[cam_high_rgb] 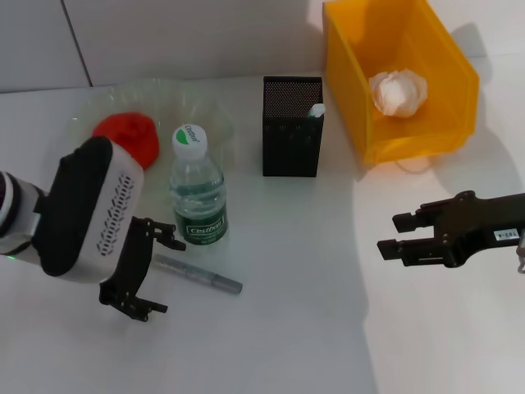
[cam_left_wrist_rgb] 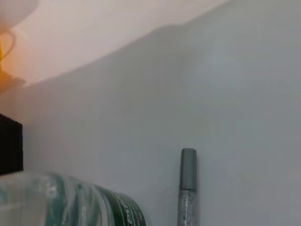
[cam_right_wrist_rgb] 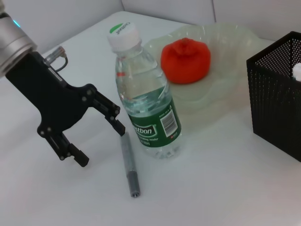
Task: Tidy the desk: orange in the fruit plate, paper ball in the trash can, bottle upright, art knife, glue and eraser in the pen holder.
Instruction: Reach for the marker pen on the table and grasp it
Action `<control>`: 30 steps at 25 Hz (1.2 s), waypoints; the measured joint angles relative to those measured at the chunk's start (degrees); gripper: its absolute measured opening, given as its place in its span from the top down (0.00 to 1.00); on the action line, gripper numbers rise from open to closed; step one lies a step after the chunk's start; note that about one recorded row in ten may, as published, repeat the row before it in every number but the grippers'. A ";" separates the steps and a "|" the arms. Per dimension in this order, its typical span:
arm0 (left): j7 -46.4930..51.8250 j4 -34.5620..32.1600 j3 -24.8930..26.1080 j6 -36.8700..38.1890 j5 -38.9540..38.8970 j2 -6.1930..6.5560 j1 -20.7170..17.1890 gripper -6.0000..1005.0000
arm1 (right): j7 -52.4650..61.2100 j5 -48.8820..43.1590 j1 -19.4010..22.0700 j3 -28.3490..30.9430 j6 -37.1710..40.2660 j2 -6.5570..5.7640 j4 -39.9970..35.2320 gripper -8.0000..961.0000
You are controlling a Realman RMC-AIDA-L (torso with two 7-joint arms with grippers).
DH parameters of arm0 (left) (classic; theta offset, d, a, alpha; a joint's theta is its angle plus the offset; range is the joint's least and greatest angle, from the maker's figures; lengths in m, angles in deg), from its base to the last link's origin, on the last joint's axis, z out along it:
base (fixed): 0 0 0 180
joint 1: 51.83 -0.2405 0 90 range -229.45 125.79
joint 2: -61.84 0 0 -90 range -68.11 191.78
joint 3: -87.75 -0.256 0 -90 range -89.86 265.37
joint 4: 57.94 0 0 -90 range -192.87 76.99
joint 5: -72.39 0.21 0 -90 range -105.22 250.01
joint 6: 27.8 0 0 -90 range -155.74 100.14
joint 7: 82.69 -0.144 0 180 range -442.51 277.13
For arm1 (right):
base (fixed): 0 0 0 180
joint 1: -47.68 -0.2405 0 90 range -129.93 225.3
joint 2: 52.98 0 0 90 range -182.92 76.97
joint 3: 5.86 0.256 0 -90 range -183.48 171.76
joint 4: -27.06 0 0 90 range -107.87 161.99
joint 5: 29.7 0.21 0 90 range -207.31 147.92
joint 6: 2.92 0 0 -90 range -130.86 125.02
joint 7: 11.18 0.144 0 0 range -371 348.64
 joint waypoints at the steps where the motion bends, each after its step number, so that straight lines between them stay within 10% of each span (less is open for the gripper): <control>1: 0.01 0.01 -0.73 -0.40 0.44 -0.01 0.21 0.15 | 0.00 0.00 0.00 0.00 0.00 0.00 0.00 0.42; 30: 4.99 3.10 -7.38 2.37 3.73 -0.15 8.09 0.16 | -0.55 -0.63 -0.53 -0.01 1.08 -0.23 1.35 0.42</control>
